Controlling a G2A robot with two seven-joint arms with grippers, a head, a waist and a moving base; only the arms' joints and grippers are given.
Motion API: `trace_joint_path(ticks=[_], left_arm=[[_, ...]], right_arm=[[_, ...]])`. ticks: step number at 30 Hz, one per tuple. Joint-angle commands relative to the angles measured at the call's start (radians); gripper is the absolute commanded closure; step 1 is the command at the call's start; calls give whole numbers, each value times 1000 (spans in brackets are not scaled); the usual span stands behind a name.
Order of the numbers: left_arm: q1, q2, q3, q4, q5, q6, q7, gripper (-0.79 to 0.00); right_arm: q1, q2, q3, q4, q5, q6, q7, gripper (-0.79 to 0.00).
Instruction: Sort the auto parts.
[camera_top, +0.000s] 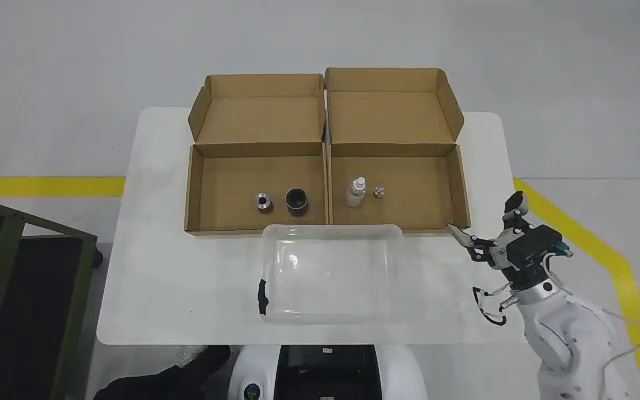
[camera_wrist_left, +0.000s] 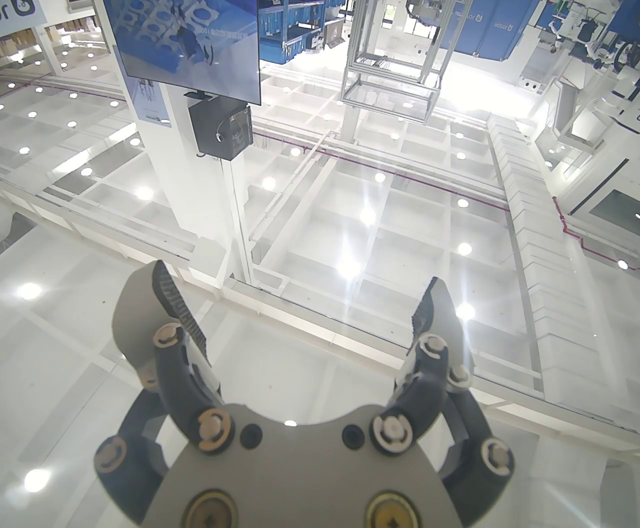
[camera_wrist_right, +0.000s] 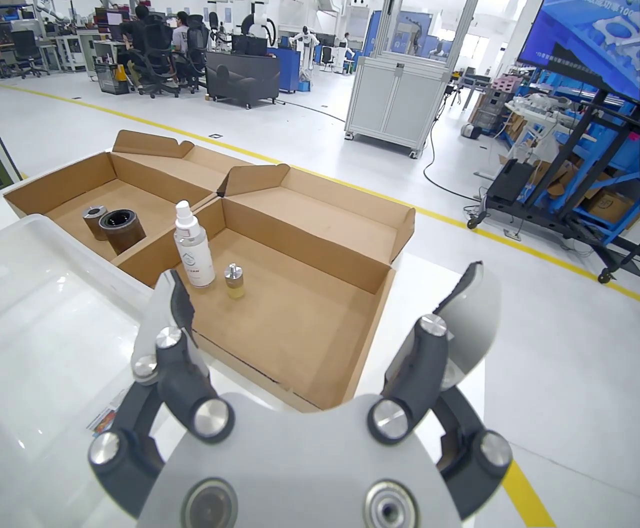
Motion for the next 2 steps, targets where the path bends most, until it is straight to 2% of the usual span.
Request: trace_joint_path(ticks=[1, 2], left_arm=[[0, 0, 0, 0, 0, 0, 0, -784], [0, 0, 0, 0, 0, 0, 0, -785]], right_arm=[[0, 0, 0, 0, 0, 0, 0, -785], [0, 0, 0, 0, 0, 0, 0, -785]])
